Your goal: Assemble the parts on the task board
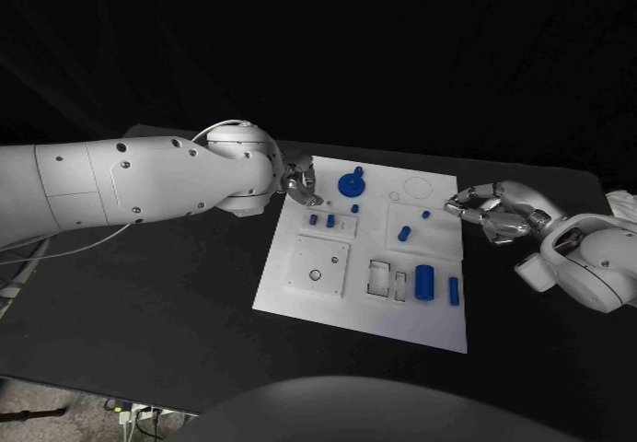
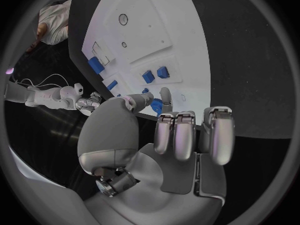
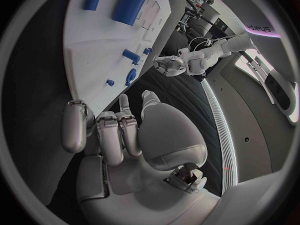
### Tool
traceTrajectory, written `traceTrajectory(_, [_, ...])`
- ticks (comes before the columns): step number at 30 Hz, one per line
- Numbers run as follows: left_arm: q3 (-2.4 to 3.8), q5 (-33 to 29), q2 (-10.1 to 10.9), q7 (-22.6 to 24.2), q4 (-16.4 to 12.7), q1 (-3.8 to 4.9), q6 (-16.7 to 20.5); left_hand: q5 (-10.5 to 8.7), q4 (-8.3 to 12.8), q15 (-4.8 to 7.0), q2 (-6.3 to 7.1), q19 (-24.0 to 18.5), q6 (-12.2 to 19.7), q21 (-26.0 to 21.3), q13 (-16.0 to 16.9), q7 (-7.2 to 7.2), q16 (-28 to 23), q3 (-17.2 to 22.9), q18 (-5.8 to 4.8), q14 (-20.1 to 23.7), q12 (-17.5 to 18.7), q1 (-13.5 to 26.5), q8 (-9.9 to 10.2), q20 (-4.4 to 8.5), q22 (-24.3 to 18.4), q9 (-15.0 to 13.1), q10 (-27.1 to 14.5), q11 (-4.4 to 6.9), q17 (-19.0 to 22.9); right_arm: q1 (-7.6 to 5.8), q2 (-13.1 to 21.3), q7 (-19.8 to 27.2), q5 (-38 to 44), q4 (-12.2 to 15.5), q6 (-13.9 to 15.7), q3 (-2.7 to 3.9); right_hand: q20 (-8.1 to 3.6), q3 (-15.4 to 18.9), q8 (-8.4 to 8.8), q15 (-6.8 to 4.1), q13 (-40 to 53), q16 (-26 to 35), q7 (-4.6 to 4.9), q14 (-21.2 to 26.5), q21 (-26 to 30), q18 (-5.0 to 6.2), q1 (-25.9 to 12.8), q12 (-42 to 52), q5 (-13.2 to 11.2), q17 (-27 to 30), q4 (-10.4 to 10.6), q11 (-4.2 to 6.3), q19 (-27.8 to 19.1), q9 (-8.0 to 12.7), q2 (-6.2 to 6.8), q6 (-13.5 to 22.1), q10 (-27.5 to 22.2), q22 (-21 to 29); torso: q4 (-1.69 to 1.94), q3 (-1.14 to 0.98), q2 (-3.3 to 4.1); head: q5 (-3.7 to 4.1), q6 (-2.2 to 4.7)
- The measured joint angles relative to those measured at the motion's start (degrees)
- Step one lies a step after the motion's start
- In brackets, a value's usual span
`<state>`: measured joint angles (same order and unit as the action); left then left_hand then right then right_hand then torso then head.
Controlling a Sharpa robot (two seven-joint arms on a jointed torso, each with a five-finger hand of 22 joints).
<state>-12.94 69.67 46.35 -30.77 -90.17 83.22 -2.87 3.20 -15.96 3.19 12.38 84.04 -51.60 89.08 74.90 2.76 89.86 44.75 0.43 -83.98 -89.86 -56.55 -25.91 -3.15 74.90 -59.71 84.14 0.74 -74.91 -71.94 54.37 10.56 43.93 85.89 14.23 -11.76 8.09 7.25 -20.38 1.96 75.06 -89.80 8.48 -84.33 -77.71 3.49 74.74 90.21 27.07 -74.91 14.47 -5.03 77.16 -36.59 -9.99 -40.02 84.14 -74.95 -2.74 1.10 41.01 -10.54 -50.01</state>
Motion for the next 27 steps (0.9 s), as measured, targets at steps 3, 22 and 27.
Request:
traceTrajectory(3, [0.0, 0.7, 0.0, -0.4, -0.1, -0.01, 0.0, 0.0, 0.0, 0.0, -0.15, 0.0, 0.0, 0.0, 0.0, 0.0, 0.0, 0.0, 0.0, 0.0, 0.0, -0.5, -0.7, 0.0, 0.0, -0.7, 0.0, 0.0, 0.0, 0.01, 0.0, 0.0, 0.0, 0.0, 0.0, 0.0, 0.0, 0.0, 0.0, 0.01, 0.0, 0.0, 0.0, 0.0, 0.0, 0.0, 0.0, 0.0, 0.0, 0.0, 0.0, -0.01, 0.0, 0.0, 0.0, 0.0, 0.0, 0.0, 0.01, 0.0, 0.01, 0.03, 0.0])
traceTrajectory(22, [-0.11, 3.4, -0.4, -3.2, -0.5, -0.78, -1.3, -0.22, -0.9, 0.0, -1.83, 0.0, -0.2, 0.0, 0.0, -0.21, 0.0, -8.1, 0.0, 0.0, 0.0, 4.6, -3.9, 0.0, 0.0, -5.2, -0.2, 0.2, 0.0, 0.02, 0.1, 0.0, 0.0, 0.0, -0.1, 0.0, 0.0, 0.0, 0.0, 0.01, 0.0, 0.0, 0.0, 0.0, 0.0, 0.0, 0.0, 0.2, 0.0, 0.0, 0.0, -0.11, 0.0, 0.0, 0.01, 0.0, -0.1, 0.0, 0.04, 0.0, 0.05, -0.09, 0.0])
traceTrajectory(27, [-0.12, 3.3, -0.5, -3.2, -0.6, -0.89, -1.3, -0.22, -0.8, 0.4, -2.35, -0.2, -0.1, 0.0, 0.0, -0.34, 0.0, -13.1, 0.0, 0.0, 0.0, 5.5, -4.2, 0.21, 0.0, -6.0, -0.2, 0.2, 0.0, 0.02, 0.0, 0.0, 0.0, 0.0, -0.1, 0.0, 0.0, 0.0, 0.0, 0.01, 0.0, 0.0, 0.0, 0.0, 0.0, 0.0, 0.0, 0.0, 0.0, 0.0, 0.0, -0.12, 0.0, 0.0, 0.02, 0.0, -0.1, 0.0, 0.04, 0.0, 0.03, -0.15, 0.0])
